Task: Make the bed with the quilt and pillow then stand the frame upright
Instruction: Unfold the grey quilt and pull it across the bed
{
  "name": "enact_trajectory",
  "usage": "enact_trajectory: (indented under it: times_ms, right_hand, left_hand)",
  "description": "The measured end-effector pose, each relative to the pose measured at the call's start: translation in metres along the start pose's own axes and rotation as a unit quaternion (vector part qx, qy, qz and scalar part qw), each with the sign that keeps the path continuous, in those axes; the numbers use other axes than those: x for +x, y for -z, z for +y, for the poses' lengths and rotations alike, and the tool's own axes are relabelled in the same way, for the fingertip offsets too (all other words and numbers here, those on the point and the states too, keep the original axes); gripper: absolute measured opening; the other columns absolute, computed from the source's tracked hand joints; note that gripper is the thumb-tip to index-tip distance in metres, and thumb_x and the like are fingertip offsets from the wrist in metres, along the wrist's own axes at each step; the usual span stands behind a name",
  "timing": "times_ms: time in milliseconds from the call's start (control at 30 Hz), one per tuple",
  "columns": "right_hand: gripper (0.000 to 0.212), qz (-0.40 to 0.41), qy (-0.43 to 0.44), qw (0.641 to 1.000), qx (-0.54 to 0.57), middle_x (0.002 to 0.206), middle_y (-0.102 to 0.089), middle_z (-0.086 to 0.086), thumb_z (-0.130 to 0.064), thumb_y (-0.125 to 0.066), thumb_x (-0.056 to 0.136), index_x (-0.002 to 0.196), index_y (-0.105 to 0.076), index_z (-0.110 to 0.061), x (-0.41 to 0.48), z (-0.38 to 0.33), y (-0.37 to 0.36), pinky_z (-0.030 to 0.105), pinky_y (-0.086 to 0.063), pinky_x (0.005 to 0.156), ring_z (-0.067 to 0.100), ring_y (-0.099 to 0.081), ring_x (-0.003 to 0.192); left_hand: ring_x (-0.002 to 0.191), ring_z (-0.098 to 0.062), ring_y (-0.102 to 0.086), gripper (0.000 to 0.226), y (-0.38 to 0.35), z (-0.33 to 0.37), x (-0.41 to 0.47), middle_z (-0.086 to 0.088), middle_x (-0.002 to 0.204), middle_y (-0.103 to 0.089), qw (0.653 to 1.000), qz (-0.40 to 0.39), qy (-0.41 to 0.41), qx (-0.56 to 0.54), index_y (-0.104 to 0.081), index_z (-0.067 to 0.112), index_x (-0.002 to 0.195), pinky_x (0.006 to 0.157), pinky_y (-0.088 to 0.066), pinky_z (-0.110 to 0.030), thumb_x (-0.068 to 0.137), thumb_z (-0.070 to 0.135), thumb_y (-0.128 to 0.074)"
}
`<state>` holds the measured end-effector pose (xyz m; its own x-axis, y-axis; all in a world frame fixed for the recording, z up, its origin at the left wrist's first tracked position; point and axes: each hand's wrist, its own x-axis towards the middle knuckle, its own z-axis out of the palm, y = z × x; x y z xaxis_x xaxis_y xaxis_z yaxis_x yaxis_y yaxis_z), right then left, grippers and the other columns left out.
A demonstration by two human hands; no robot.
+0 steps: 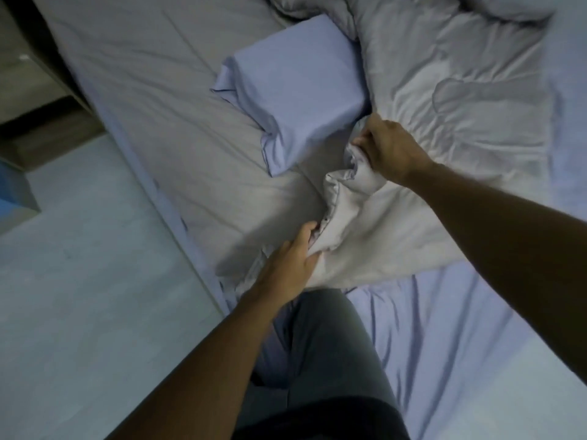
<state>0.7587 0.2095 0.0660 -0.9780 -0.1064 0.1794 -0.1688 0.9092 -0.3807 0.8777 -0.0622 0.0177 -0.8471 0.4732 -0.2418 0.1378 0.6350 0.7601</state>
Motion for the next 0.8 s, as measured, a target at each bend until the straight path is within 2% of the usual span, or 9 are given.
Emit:
enact_trajectory:
  times_ms: [67, 133, 233, 333, 433, 567, 667, 733, 800]
  right_hand:
    - [0.032, 0.002, -0.045, 0.999, -0.003, 0.081, -0.067, 0.020, -0.033, -0.053, 0.102, 0.098, -0.050, -0.002, -0.049, -0.014, 0.019, 0.031, -0.032, 0.063, 0.041, -0.063, 0.076]
    - [0.033, 0.001, -0.084, 0.996, -0.008, 0.077, -0.068, 0.017, -0.038, -0.060, 0.097, 0.099, -0.052, -0.006, -0.097, -0.022, 0.037, 0.034, -0.040, 0.061, 0.040, -0.066, 0.074]
    - [0.047, -0.027, -0.122, 0.991, -0.046, 0.084, -0.069, 0.015, -0.058, -0.065, 0.082, 0.100, -0.055, -0.015, -0.159, -0.028, 0.061, 0.039, -0.050, 0.065, 0.039, -0.067, 0.079]
    - [0.061, -0.108, -0.180, 0.974, -0.090, 0.095, -0.071, 0.010, -0.083, -0.050, 0.071, 0.099, -0.057, -0.029, -0.207, -0.023, 0.077, 0.040, -0.055, 0.077, 0.035, -0.067, 0.091]
    - [0.061, -0.198, -0.212, 0.948, -0.131, 0.091, -0.070, 0.005, -0.095, -0.035, 0.068, 0.080, -0.054, -0.038, -0.248, -0.014, 0.089, 0.040, -0.055, 0.081, 0.027, -0.062, 0.091]
    - [0.054, -0.215, -0.224, 0.942, -0.130, 0.088, -0.072, 0.007, -0.087, -0.041, 0.074, 0.067, -0.052, -0.035, -0.305, -0.004, 0.103, 0.035, -0.049, 0.074, 0.025, -0.057, 0.086]
    - [0.052, -0.217, -0.232, 0.939, -0.131, 0.094, -0.073, 0.007, -0.085, -0.042, 0.075, 0.072, -0.058, -0.035, -0.355, 0.011, 0.114, 0.037, -0.051, 0.077, 0.030, -0.062, 0.094]
    - [0.050, -0.236, -0.230, 0.934, -0.136, 0.100, -0.073, 0.010, -0.082, -0.047, 0.077, 0.076, -0.060, -0.034, -0.389, 0.021, 0.122, 0.038, -0.051, 0.080, 0.032, -0.062, 0.097]
    - [0.056, -0.252, -0.233, 0.930, -0.133, 0.105, -0.073, 0.011, -0.080, -0.049, 0.080, 0.088, -0.071, -0.029, -0.422, 0.031, 0.128, 0.038, -0.051, 0.083, 0.033, -0.063, 0.100]
  left_hand:
    - [0.106, -0.040, -0.062, 0.048, -0.002, 0.003, -0.027, -0.018, 0.120, -0.064, 1.000, 0.001, 0.012, 0.002, -0.038, 0.030, 0.132, 0.083, -0.053, -0.046, 0.088, 0.048, -0.048]
    - [0.102, -0.036, -0.063, 0.045, -0.007, 0.010, -0.052, -0.017, 0.114, -0.066, 1.000, 0.001, 0.022, -0.007, -0.047, 0.019, 0.128, 0.079, -0.052, -0.040, 0.093, 0.046, -0.055]
    - [0.096, -0.035, -0.064, 0.042, -0.021, 0.026, -0.093, -0.017, 0.107, -0.068, 1.000, -0.024, 0.004, 0.016, -0.053, 0.012, 0.122, 0.075, -0.052, -0.040, 0.095, 0.044, -0.055]
    - [0.099, -0.036, -0.065, 0.046, -0.044, 0.036, -0.128, -0.016, 0.115, -0.068, 0.995, -0.070, -0.028, 0.060, -0.051, 0.012, 0.133, 0.078, -0.053, -0.042, 0.098, 0.042, -0.052]
    - [0.097, -0.037, -0.065, 0.038, -0.066, 0.043, -0.159, -0.016, 0.113, -0.068, 0.988, -0.122, -0.039, 0.089, -0.051, 0.016, 0.132, 0.076, -0.053, -0.042, 0.099, 0.035, -0.050]
    - [0.099, -0.031, -0.065, 0.026, -0.095, 0.064, -0.194, -0.013, 0.112, -0.069, 0.992, -0.102, -0.064, 0.031, -0.060, 0.009, 0.122, 0.078, -0.053, -0.038, 0.097, 0.014, -0.055]
    - [0.093, -0.033, -0.065, 0.017, -0.127, 0.083, -0.209, -0.012, 0.102, -0.070, 0.991, -0.109, -0.074, 0.035, -0.058, 0.011, 0.111, 0.073, -0.053, -0.041, 0.097, 0.020, -0.054]
    - [0.092, -0.033, -0.066, 0.023, -0.152, 0.090, -0.222, -0.011, 0.103, -0.070, 0.990, -0.101, -0.072, 0.070, -0.058, 0.014, 0.118, 0.072, -0.053, -0.038, 0.098, 0.024, -0.054]
    - [0.095, -0.030, -0.066, 0.033, -0.173, 0.091, -0.240, -0.010, 0.110, -0.071, 0.992, -0.070, -0.051, 0.093, -0.058, 0.018, 0.131, 0.075, -0.051, -0.033, 0.099, 0.024, -0.054]
